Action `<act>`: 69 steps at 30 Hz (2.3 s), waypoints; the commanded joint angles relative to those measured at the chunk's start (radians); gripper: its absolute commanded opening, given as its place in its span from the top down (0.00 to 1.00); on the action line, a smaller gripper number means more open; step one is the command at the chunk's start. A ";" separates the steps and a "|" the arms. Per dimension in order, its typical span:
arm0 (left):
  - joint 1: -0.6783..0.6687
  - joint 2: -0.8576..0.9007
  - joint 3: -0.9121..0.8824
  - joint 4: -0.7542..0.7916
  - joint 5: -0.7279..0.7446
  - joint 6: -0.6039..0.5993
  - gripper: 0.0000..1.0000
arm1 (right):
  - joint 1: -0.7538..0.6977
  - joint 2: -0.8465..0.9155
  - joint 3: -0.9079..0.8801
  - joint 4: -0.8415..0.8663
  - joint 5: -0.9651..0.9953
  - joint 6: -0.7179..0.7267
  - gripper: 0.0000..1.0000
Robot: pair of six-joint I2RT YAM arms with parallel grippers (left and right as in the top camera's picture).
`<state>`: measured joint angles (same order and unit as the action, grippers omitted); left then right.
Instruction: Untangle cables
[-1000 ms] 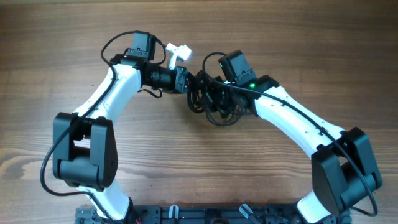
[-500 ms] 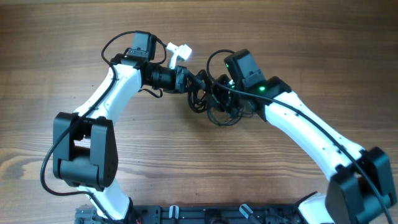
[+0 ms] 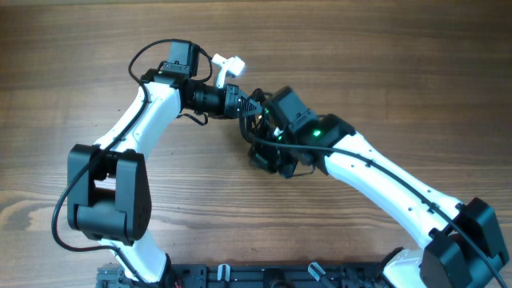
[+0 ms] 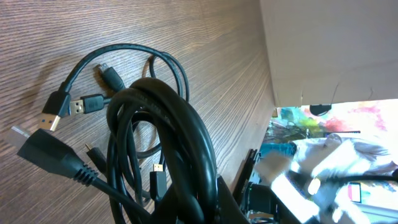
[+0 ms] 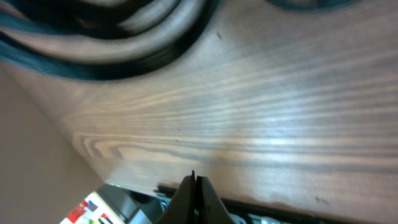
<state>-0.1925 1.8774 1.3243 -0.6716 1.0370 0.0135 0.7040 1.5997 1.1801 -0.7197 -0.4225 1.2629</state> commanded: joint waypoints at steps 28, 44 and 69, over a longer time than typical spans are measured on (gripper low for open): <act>0.008 -0.013 0.016 -0.025 0.204 0.102 0.96 | -0.231 -0.011 -0.010 0.106 0.001 -0.083 0.54; 0.008 -0.013 0.016 -0.028 0.204 0.102 0.96 | -0.137 0.099 -0.010 0.233 -0.035 0.278 0.57; 0.008 -0.013 0.016 -0.021 0.166 0.102 0.96 | -0.152 0.005 -0.009 0.123 0.180 0.162 0.96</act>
<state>-0.1902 1.8778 1.3243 -0.7044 1.1675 0.1009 0.5549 1.6756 1.1713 -0.5228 -0.3862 1.4998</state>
